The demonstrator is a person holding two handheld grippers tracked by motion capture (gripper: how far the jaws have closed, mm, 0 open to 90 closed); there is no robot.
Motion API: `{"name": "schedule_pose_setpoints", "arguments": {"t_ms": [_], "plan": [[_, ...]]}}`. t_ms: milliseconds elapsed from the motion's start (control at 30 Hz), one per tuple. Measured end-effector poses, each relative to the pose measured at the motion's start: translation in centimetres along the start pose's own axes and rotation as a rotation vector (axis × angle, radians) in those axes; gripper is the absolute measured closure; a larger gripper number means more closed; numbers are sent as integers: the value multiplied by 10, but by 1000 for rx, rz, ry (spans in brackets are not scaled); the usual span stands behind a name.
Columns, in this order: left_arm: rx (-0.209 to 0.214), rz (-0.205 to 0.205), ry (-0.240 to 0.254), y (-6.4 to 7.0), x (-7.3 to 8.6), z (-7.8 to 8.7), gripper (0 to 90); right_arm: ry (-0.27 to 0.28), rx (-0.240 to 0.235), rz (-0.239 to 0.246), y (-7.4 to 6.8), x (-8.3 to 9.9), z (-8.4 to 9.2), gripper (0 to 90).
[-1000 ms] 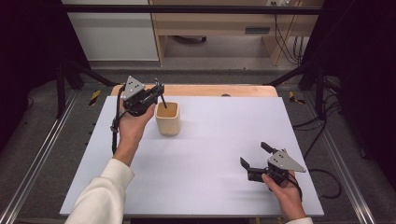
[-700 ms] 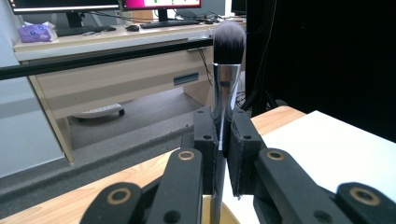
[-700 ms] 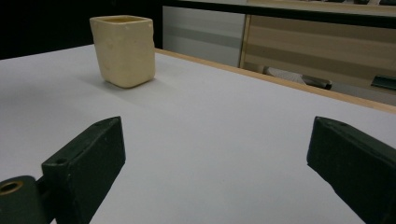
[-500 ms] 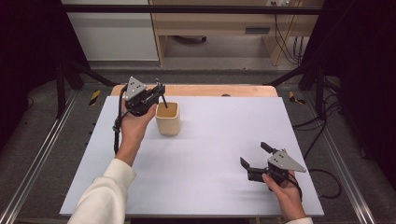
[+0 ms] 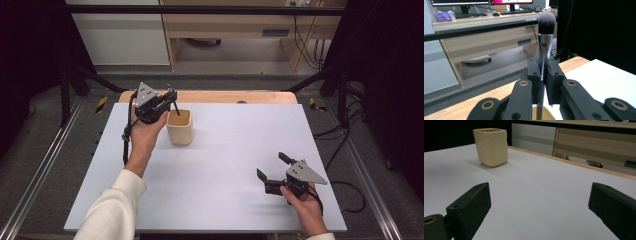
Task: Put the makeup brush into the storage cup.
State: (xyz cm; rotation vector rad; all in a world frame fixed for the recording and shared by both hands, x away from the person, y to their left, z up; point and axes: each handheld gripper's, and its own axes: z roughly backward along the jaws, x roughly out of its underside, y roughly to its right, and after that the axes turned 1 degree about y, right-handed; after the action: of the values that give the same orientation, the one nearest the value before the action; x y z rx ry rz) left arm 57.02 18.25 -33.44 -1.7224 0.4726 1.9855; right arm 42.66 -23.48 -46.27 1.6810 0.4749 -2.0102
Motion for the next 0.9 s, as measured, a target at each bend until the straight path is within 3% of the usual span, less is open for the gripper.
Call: {"name": "schedule_pose_setpoints", "arguments": {"t_ms": [900], "plan": [[-5,-10,-17,-1,9,-8,833,1,-2,-4,0,0,0,45]]}}
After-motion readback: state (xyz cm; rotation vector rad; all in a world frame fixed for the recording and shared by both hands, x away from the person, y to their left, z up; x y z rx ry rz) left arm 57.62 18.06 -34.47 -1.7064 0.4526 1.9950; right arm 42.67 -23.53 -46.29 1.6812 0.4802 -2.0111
